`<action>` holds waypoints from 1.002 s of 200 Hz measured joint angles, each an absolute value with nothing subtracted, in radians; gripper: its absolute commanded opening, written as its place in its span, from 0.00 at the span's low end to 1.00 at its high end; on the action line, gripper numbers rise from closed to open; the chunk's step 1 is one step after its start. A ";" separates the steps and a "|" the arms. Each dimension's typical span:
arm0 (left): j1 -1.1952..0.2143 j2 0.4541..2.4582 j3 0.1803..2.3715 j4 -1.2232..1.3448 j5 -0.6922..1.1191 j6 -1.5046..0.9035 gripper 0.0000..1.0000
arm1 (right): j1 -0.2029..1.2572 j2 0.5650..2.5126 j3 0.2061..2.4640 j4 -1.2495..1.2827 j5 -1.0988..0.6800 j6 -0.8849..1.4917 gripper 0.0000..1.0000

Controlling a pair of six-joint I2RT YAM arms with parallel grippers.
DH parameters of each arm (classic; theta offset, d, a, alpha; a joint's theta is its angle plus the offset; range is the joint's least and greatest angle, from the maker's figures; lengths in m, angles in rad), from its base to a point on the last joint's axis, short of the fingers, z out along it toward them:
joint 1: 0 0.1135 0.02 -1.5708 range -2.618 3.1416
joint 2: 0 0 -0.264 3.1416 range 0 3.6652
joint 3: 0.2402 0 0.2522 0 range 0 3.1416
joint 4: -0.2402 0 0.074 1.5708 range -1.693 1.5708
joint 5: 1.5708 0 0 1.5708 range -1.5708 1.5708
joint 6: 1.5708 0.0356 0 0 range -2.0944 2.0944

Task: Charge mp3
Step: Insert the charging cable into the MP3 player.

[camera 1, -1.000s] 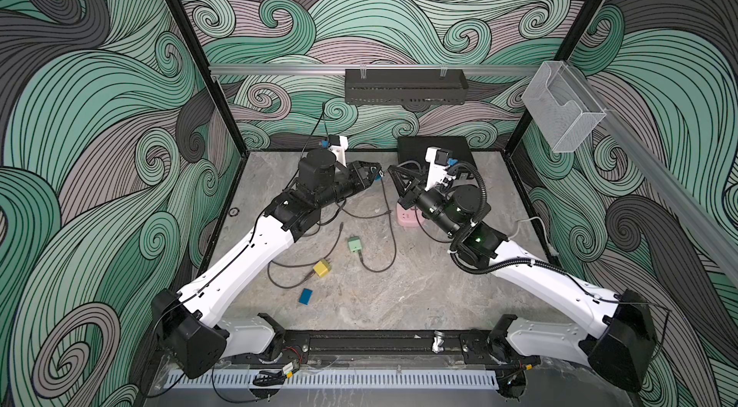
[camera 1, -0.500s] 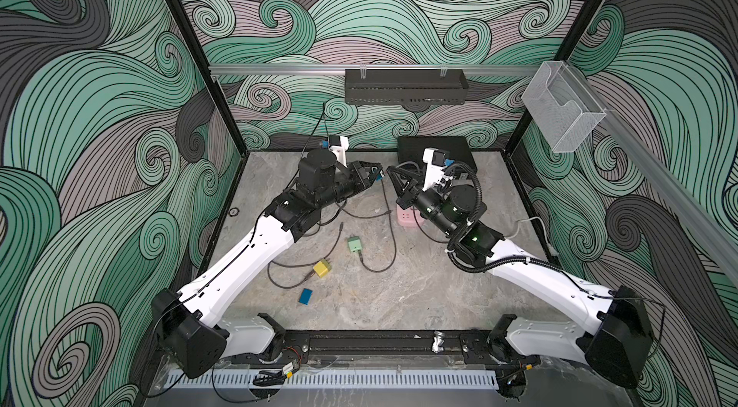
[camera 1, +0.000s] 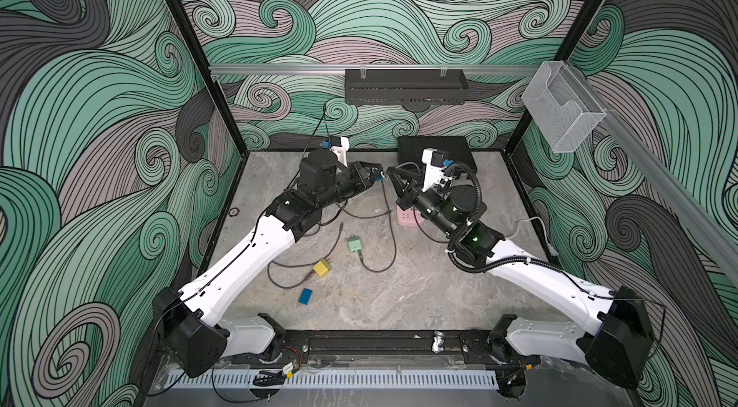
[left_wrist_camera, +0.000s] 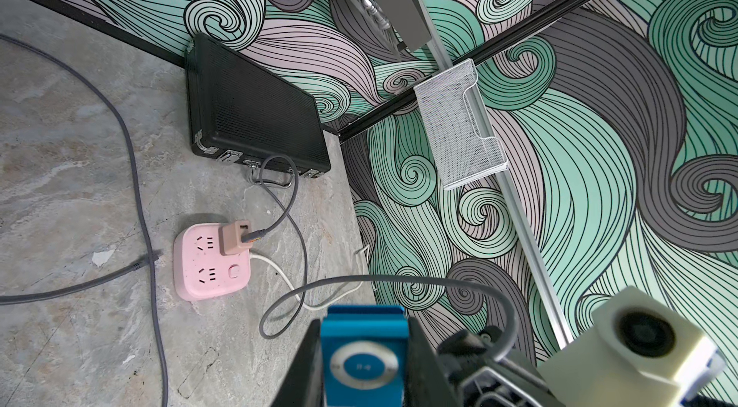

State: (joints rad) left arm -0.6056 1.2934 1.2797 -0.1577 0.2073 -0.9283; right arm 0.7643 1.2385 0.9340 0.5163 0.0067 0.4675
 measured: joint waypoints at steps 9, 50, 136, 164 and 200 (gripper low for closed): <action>-0.607 1.297 1.280 -0.159 0.207 -0.928 0.08 | 0.764 1.238 0.934 0.511 0.007 0.460 0.00; -0.609 1.308 1.285 -0.173 0.204 -0.928 0.07 | 0.764 1.241 0.936 0.483 0.003 0.429 0.00; -0.613 1.330 1.326 -0.212 0.191 -0.907 0.07 | 0.762 1.259 0.952 0.472 0.004 0.419 0.00; -0.613 1.340 1.350 -0.226 0.183 -0.900 0.07 | 0.759 1.270 0.970 0.467 0.004 0.413 0.00; -0.613 1.354 1.370 -0.241 0.181 -0.889 0.07 | 0.758 1.273 0.970 0.468 0.011 0.400 0.00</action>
